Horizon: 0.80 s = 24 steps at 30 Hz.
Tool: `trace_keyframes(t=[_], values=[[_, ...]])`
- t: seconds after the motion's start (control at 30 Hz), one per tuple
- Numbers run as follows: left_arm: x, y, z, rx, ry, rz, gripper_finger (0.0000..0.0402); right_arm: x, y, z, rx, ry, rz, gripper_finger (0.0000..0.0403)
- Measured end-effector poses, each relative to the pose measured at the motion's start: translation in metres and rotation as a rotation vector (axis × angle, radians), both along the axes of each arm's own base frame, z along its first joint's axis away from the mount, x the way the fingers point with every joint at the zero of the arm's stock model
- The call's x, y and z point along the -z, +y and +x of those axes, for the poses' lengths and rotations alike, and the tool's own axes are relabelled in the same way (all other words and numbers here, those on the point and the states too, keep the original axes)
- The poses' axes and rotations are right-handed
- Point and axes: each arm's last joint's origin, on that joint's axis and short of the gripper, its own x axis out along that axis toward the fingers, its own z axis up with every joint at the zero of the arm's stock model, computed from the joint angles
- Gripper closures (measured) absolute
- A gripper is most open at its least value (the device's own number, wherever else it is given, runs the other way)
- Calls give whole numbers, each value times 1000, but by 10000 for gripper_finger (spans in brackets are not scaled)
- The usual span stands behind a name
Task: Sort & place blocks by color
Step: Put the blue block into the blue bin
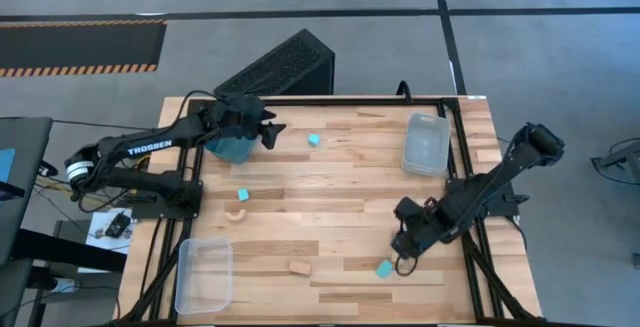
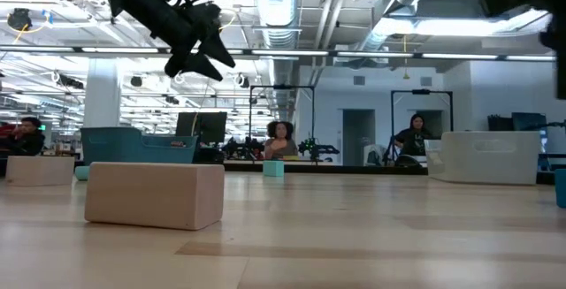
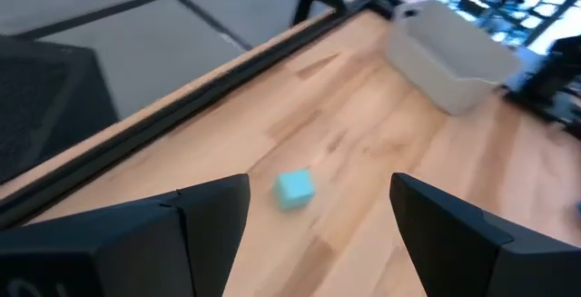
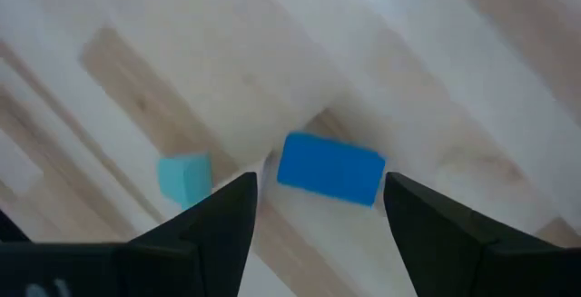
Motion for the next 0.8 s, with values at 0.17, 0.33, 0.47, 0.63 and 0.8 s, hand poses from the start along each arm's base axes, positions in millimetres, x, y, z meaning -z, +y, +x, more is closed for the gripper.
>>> trace_keyframes(t=[0.17,0.33,0.47,0.63,0.8], values=[[-2,-9,8,77,-60,51,148,16,14,3,-66,72,8,139],[-9,-16,17,109,-152,75,148,26,16,8,-237,149,26,139],[-12,-21,20,112,-206,45,148,28,12,10,-325,185,36,139],[-9,-27,23,144,-173,46,148,34,10,8,-352,179,-8,139],[-4,-40,32,199,-164,26,148,60,5,1,-251,161,13,139]])
